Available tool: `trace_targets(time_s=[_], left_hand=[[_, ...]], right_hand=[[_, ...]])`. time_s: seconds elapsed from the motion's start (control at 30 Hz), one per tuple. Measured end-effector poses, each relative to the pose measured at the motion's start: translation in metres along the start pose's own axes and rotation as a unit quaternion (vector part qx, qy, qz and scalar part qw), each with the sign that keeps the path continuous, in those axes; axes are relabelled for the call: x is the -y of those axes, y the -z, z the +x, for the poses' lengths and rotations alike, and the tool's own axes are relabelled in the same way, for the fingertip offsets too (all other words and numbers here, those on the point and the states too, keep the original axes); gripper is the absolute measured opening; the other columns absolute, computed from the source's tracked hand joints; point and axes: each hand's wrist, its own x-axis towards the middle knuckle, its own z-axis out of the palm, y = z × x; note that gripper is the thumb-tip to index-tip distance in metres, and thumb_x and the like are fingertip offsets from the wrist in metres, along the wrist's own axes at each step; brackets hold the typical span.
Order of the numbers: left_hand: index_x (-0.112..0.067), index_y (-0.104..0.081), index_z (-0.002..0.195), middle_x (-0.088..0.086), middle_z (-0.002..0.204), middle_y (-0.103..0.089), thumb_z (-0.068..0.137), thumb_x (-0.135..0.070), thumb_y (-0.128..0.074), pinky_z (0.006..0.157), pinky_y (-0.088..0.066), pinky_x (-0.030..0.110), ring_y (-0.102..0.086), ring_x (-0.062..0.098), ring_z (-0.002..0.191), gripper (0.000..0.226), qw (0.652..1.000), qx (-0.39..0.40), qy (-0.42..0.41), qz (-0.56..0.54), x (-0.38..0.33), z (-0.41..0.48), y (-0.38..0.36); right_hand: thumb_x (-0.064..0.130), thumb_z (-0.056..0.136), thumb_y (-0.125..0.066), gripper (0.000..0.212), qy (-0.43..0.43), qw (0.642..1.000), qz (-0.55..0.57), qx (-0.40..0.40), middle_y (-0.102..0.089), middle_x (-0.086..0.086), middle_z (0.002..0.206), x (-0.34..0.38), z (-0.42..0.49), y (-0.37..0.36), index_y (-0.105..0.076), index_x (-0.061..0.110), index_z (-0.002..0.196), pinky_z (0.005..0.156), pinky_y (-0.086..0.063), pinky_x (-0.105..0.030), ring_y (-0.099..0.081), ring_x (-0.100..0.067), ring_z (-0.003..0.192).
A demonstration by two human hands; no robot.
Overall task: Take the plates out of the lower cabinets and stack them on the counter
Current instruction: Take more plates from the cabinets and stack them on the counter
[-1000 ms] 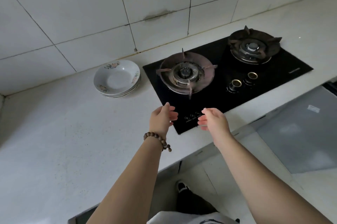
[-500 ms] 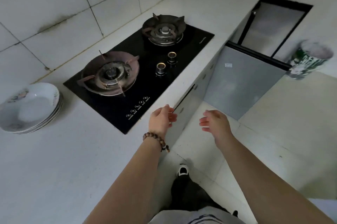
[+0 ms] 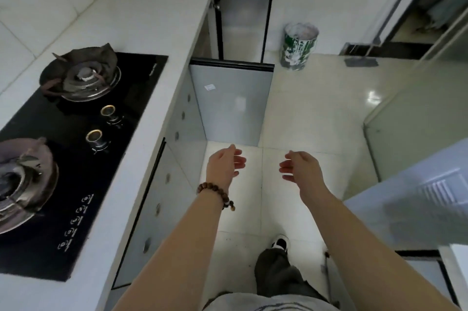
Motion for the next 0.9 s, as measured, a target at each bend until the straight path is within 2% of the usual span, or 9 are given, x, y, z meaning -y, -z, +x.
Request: trace_targets(time_s=[0.23,0.37,0.5,0.7,0.9], left_hand=[[-0.006,-0.068,0.095,0.006,0.083,-0.071,0.095,-0.029,-0.045,0.079,-0.05,0.034,-0.065,0.018,0.076,0.032,0.998,0.041,0.011,0.05,-0.021,0.042,-0.101],[-0.004,-0.068,0.098,0.007,0.083,-0.07,0.096,-0.027,-0.044,0.079,-0.05,0.035,-0.065,0.018,0.075,0.033,0.997,0.046,0.006,0.058,-0.042,0.068,-0.159],[-0.004,-0.067,0.098,0.007,0.082,-0.07,0.096,-0.028,-0.043,0.078,-0.049,0.035,-0.064,0.018,0.076,0.033,0.997,0.056,-0.003,0.049,-0.061,0.091,-0.21],[-0.006,-0.067,0.097,0.007,0.084,-0.071,0.097,-0.029,-0.043,0.082,-0.052,0.037,-0.065,0.018,0.078,0.034,0.996,0.055,-0.015,0.065,-0.082,0.128,-0.252],[-0.009,-0.067,0.092,0.005,0.081,-0.071,0.098,-0.029,-0.042,0.08,-0.052,0.036,-0.066,0.018,0.077,0.032,0.997,0.044,-0.012,0.068,-0.096,0.18,-0.28]], right_hand=[[0.023,0.094,-0.05,0.02,-0.018,0.998,0.026,-0.055,-0.068,-0.008,0.075,0.01,0.073,0.073,-0.063,0.011,0.085,0.07,-0.057,-0.037,-0.066,-0.02,0.067],[0.023,0.094,-0.05,0.021,-0.017,0.997,0.015,-0.074,-0.067,-0.006,0.072,0.032,0.119,0.115,-0.062,0.011,0.082,0.064,-0.055,-0.034,-0.065,-0.019,0.065],[0.022,0.093,-0.05,0.02,-0.004,0.997,0.007,-0.076,-0.067,-0.007,0.072,0.061,0.164,0.144,-0.062,0.011,0.081,0.064,-0.053,-0.034,-0.065,-0.02,0.067],[0.023,0.093,-0.051,0.02,-0.007,0.997,0.019,-0.077,-0.068,-0.005,0.073,0.083,0.214,0.161,-0.063,0.012,0.081,0.06,-0.052,-0.03,-0.066,-0.018,0.066],[0.023,0.094,-0.051,0.021,-0.03,0.995,0.026,-0.087,-0.068,-0.005,0.073,0.091,0.272,0.17,-0.063,0.012,0.081,0.064,-0.054,-0.033,-0.066,-0.019,0.067]])
